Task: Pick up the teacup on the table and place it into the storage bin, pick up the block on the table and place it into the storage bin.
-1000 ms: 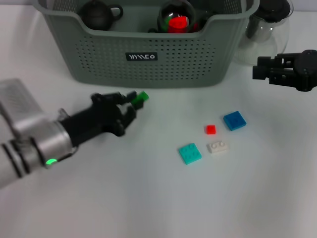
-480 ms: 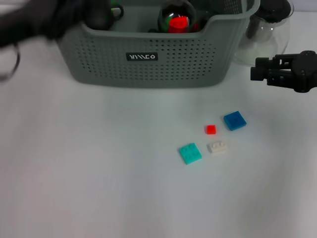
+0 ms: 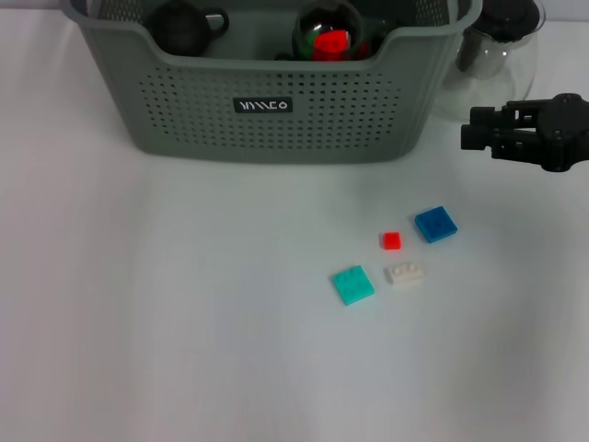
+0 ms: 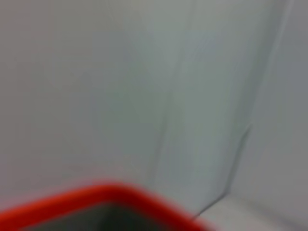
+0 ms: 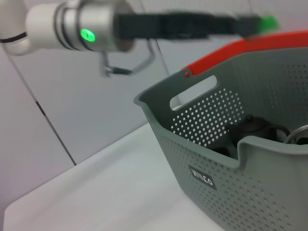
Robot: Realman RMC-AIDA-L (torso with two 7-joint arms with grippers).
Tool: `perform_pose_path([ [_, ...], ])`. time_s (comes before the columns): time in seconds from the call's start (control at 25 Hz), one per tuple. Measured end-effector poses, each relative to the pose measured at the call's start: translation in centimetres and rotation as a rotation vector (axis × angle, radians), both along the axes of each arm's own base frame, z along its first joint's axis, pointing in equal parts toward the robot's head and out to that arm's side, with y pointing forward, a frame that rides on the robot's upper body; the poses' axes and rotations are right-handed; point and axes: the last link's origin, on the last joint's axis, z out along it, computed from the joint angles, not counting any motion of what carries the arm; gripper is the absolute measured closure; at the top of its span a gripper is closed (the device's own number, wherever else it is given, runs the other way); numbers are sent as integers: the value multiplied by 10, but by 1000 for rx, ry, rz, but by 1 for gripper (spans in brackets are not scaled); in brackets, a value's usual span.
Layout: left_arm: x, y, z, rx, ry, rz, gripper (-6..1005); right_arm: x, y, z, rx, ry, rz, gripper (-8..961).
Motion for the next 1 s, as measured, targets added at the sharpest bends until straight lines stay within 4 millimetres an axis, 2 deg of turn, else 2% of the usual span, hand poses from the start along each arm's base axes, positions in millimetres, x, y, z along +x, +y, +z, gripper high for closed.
perform_pose_path([
  [0.16,-5,14,-39,33,183,109,725,-1,0,-1,0,1,3,541],
  [0.32,-9,21,-56,43,270,176,714,-3,1,-1,0,4,7,541],
  [0.52,-6,23,-50,56,249,186,700,-4,2,-2,-4,3,11,540],
  [0.68,-6,12,-29,63,147,158,534,-4,2,-2,-4,3,8,540],
  [0.72,-6,12,-29,63,147,158,493,-4,2,-2,-3,4,7,540],
  [0.76,-17,-16,-3,73,29,67,451,-3,1,-2,-2,6,7,540],
  [0.88,-40,-52,23,80,-78,-29,449,-3,1,-1,2,7,4,540],
  [0.92,-54,-73,35,80,-133,-82,448,-2,1,-1,5,5,2,540],
  [1.0,-77,-100,50,87,-194,-141,447,-1,2,-1,8,2,-1,540],
])
